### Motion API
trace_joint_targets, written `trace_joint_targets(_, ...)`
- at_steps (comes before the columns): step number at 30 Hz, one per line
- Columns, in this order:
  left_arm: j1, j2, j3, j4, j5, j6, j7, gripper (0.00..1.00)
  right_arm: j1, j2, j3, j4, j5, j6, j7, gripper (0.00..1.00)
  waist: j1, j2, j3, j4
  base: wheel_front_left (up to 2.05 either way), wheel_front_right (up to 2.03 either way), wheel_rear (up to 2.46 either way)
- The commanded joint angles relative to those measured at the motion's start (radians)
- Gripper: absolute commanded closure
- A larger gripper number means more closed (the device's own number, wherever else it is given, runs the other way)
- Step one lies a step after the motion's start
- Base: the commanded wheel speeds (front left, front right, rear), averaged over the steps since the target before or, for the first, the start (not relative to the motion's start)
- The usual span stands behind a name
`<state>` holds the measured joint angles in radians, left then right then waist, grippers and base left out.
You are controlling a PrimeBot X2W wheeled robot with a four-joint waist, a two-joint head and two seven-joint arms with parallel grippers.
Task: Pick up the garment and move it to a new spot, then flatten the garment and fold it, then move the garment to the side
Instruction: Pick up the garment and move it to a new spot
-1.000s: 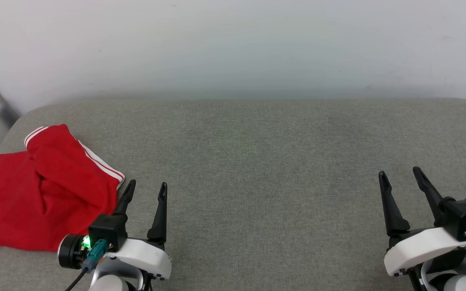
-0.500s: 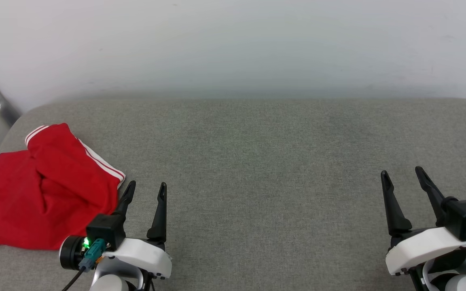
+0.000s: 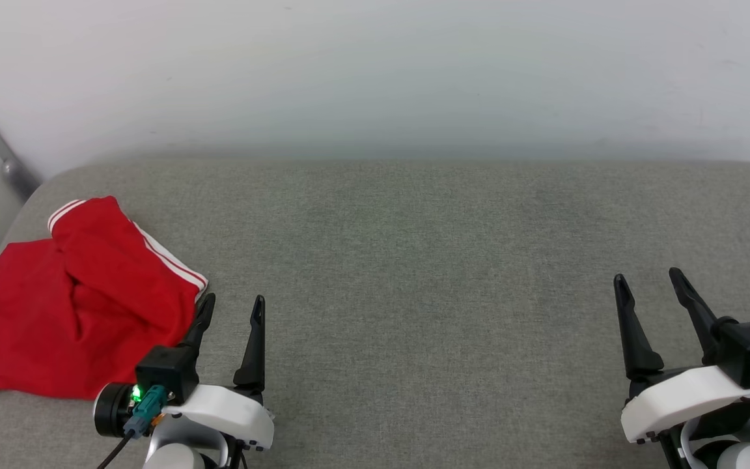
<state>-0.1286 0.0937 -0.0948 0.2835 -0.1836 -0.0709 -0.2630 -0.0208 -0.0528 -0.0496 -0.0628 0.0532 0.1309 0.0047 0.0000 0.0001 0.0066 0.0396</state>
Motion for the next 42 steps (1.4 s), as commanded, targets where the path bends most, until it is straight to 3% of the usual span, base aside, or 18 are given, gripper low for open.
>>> trace_joint_targets(1, -0.009, 0.002, 0.000, 0.004, -0.005, -0.005, -0.003, 0.00, 0.000, 0.004, 0.002, -0.005, 0.004, 0.000, -0.006, 0.00, 0.0000, -0.0001, -0.001, 0.005, 0.00, 0.00, 0.00)
trace_joint_targets(7, -0.014, -0.004, 0.002, 0.006, -0.015, 0.004, -0.003, 0.00, 0.007, 0.004, 0.021, -0.015, -0.001, 0.000, 0.001, 0.00, 0.0000, -0.0001, 0.004, 0.057, 0.00, 0.00, 0.00)
trace_joint_targets(26, -0.019, -0.016, 0.082, -0.024, -0.047, 0.027, -0.003, 0.00, -0.044, 0.001, 0.123, -0.010, -0.018, 0.000, 0.025, 0.00, 0.0000, -0.0001, 0.038, 0.336, 0.00, 0.00, 0.00)
trace_joint_targets(33, -0.005, -0.022, 0.105, -0.042, -0.046, 0.023, -0.003, 0.00, -0.063, -0.006, 0.138, -0.002, -0.017, 0.000, 0.024, 0.00, 0.0000, -0.0001, 0.045, 0.380, 0.00, 0.00, 0.00)
trace_joint_targets(42, -0.015, -0.024, 0.120, -0.051, -0.026, 0.022, -0.003, 0.00, -0.071, -0.007, 0.141, 0.011, -0.015, 0.000, 0.017, 0.00, 0.0000, -0.0001, 0.049, 0.386, 0.00, 0.00, 0.00)
